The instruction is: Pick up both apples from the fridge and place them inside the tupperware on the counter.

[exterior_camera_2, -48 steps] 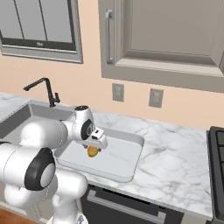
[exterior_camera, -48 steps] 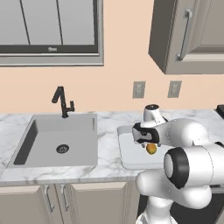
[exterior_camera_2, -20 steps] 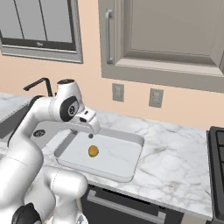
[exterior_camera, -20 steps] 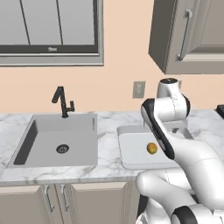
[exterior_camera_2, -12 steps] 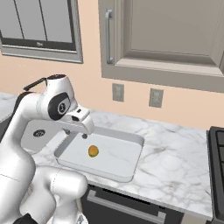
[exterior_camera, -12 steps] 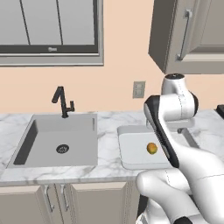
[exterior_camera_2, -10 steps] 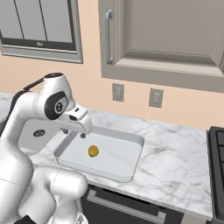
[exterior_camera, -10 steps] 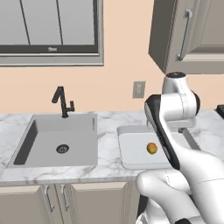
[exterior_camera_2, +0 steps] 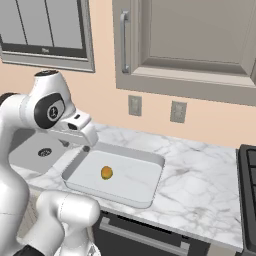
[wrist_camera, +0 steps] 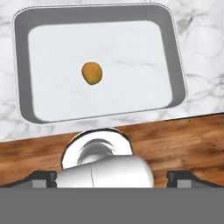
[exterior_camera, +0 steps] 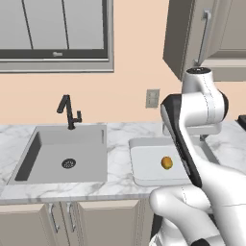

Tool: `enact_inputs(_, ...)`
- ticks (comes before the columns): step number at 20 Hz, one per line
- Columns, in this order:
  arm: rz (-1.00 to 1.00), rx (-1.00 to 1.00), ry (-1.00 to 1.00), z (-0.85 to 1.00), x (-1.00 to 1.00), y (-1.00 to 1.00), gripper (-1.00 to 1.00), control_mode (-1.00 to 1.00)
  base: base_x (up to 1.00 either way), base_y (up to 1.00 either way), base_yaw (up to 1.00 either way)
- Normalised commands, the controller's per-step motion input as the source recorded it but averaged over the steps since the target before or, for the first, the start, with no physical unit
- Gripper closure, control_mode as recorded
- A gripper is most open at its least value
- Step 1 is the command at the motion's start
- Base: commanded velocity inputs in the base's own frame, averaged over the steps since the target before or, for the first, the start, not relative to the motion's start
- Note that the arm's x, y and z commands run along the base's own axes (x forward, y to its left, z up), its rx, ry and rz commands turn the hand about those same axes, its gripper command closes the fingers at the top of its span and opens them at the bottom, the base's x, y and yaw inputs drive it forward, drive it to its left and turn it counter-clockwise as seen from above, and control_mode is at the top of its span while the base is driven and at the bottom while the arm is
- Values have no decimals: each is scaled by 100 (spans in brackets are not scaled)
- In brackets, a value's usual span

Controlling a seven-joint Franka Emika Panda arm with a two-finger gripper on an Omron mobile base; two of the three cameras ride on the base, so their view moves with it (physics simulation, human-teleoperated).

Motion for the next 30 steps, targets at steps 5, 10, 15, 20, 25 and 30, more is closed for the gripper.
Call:
enact_inputs(5,0,0,0,13,-13,2,-100,100,-29,5,0)
enact_inputs(10,0,0,0,0,0,0,-100,100,-60,21,0)
enact_inputs(15,0,0,0,0,0,0,-100,100,-76,25,0)
enact_inputs(20,0,0,0,0,0,0,-100,100,-97,20,-4)
enact_inputs(25,0,0,0,0,0,0,-100,100,-100,8,-68)
enact_inputs(30,0,0,0,0,0,0,-100,100,-92,0,-100)
